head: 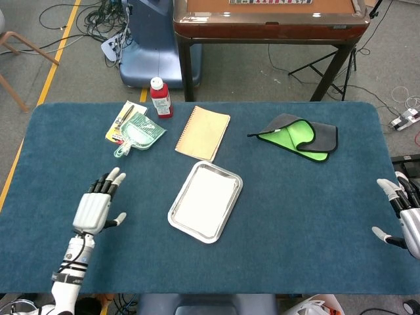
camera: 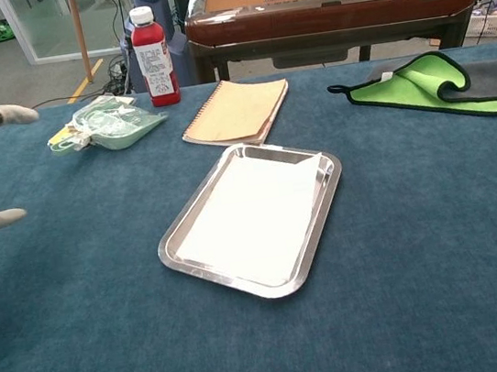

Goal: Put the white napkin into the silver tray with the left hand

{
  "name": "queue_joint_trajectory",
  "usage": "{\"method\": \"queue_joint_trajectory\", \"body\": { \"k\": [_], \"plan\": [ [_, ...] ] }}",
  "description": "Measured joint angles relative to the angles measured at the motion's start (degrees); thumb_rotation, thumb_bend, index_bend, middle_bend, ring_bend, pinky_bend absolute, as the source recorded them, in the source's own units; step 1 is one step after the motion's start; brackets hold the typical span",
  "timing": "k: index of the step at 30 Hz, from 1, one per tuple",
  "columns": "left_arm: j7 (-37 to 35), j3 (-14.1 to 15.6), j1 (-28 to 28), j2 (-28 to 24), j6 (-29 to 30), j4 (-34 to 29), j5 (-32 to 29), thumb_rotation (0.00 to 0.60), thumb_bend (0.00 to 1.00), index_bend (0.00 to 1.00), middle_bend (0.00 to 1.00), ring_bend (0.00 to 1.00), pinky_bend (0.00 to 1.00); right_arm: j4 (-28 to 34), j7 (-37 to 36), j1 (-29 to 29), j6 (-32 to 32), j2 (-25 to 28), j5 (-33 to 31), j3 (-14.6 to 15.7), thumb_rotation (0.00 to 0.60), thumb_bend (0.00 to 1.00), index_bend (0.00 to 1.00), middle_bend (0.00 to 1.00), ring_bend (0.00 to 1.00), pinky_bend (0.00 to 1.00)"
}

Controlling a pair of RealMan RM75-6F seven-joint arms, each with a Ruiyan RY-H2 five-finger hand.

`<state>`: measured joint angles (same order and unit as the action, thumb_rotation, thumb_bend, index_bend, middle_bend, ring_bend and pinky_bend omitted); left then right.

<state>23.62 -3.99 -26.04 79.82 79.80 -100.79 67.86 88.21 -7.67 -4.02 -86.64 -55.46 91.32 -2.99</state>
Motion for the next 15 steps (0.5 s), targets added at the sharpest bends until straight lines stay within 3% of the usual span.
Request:
{"method": "queue_joint_trajectory", "body": {
  "k": [6, 15],
  "plan": [
    [-0.60, 2.28, 4.65, -5.16, 3.89, -1.42, 2.05, 0.600, 0.19, 0.04, 0.01, 0.00, 0.10, -0.39, -0.10, -1.44, 2.33, -0.50, 0.38, 0.31, 0.600, 0.09, 0.07, 0.16, 0.00, 0.05],
    [-1.75, 4.74, 10.24, -8.53, 8.41, -3.68, 5.98, 0.600, 0.19, 0.05, 0.01, 0.00, 0.10, 0.60, 0.84, -2.78, 4.25, -0.64, 0.36, 0.61, 0.600, 0.10, 0.07, 0.16, 0.00, 0.05]
  ]
}}
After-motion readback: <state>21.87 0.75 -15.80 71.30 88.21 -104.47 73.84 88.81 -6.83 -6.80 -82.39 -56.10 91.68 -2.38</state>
